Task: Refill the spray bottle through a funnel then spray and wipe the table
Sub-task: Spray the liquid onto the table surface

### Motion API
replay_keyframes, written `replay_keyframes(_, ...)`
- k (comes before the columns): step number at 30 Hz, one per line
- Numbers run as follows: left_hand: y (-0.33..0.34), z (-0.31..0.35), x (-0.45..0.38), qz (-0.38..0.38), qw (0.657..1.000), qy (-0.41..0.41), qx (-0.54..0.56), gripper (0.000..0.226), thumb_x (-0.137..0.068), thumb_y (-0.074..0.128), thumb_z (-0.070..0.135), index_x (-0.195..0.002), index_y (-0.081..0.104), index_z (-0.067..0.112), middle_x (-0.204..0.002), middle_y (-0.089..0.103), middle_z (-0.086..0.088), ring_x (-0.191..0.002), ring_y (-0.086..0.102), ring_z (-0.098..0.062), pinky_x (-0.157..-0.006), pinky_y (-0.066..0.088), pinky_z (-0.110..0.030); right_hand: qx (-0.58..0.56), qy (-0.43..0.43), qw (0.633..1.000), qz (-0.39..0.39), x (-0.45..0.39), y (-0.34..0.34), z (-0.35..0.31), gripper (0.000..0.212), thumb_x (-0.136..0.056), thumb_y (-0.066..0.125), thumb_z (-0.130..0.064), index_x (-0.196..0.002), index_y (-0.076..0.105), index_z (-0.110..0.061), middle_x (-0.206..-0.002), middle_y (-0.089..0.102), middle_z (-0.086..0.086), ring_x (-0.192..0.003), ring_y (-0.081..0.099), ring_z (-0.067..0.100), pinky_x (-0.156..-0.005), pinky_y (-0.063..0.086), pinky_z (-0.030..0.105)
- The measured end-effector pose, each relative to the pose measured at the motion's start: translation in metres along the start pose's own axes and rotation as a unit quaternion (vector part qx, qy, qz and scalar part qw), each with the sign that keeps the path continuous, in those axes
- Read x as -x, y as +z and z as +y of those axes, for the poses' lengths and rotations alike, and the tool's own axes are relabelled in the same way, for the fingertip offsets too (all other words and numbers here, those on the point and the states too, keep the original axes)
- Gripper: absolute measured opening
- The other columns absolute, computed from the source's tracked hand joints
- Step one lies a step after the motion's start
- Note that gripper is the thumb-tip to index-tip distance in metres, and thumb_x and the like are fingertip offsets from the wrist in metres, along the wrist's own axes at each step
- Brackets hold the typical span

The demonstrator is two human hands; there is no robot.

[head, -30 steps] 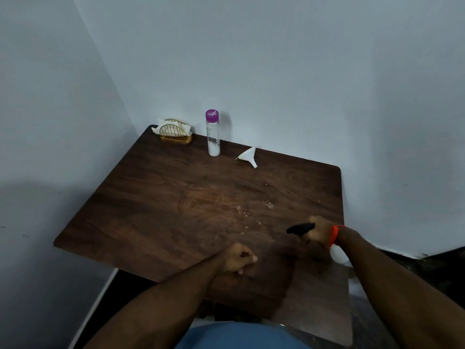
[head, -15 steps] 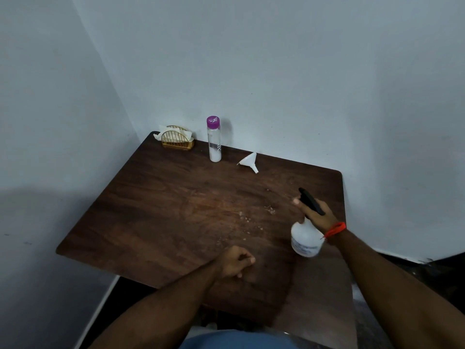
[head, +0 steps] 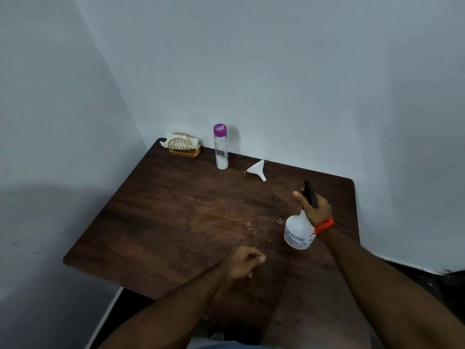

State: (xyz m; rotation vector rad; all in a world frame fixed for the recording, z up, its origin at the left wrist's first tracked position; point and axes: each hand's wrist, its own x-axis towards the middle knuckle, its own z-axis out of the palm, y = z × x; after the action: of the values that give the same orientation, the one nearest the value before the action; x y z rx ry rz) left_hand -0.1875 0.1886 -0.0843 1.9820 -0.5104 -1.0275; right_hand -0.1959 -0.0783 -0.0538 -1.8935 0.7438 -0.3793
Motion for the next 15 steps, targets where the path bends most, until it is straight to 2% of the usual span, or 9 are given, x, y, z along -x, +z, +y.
replay_keyframes(2,-0.003,0.003,-0.008,0.000,1.000,0.006,0.007,0.025,-0.097,0.057,0.031,-0.112,0.069,0.015,-0.105,0.073,-0.005,-0.060,0.062,-0.011,-0.058,0.051,-0.022,-0.010,0.005,1.000,-0.001,-0.008,0.002,-0.006,0.041,-0.076,0.074,-0.057,-0.095,0.070,-0.020,-0.086,0.071,0.005,-0.082,0.069,0.025,-0.064,0.060,0.040)
replay_keyframes(4,-0.006,0.010,-0.014,0.008,1.000,0.017,0.021,0.025,-0.098,0.057,0.029,-0.115,0.068,0.014,-0.106,0.072,-0.005,-0.059,0.060,-0.008,-0.058,0.051,-0.020,-0.030,0.009,0.999,-0.020,-0.018,0.002,-0.010,0.037,-0.076,0.080,-0.045,-0.100,0.067,-0.020,-0.089,0.068,0.008,-0.080,0.068,0.023,-0.048,0.058,0.038)
replay_keyframes(7,-0.011,0.022,-0.026,0.037,0.998,0.026,0.053,0.026,-0.098,0.056,0.021,-0.121,0.064,0.009,-0.105,0.068,-0.004,-0.064,0.059,-0.005,-0.057,0.049,-0.013,-0.063,0.019,0.997,-0.029,-0.041,0.008,-0.008,0.043,-0.076,0.083,-0.016,-0.112,0.060,-0.016,-0.098,0.067,0.011,-0.092,0.068,0.030,-0.053,0.060,0.040)
replay_keyframes(9,-0.017,0.032,-0.033,0.064,0.995,0.026,0.078,0.028,-0.098,0.056,0.019,-0.124,0.062,0.009,-0.105,0.065,-0.002,-0.070,0.060,-0.005,-0.054,0.047,-0.010,-0.071,0.017,0.997,-0.013,-0.056,0.013,-0.005,0.046,-0.075,0.080,-0.001,-0.112,0.056,-0.014,-0.097,0.068,0.012,-0.096,0.068,0.036,-0.061,0.061,0.044)
replay_keyframes(12,-0.029,0.043,-0.049,0.093,0.990,0.021,0.108,0.029,-0.098,0.058,0.022,-0.125,0.061,0.015,-0.113,0.066,-0.003,-0.081,0.063,-0.010,-0.052,0.047,-0.009,-0.081,0.026,0.996,0.033,-0.078,0.021,-0.006,0.041,-0.075,0.078,0.001,-0.105,0.055,-0.014,-0.098,0.069,0.012,-0.095,0.068,0.039,-0.070,0.060,0.051)
replay_keyframes(15,-0.041,0.050,-0.064,0.092,0.988,0.003,0.123,0.026,-0.098,0.057,0.025,-0.124,0.062,0.021,-0.113,0.066,0.001,-0.080,0.064,-0.007,-0.052,0.048,-0.011,-0.049,0.018,0.996,0.066,-0.100,0.023,-0.009,0.034,-0.075,0.078,-0.002,-0.100,0.057,-0.012,-0.096,0.070,0.011,-0.085,0.069,0.034,-0.071,0.060,0.050)
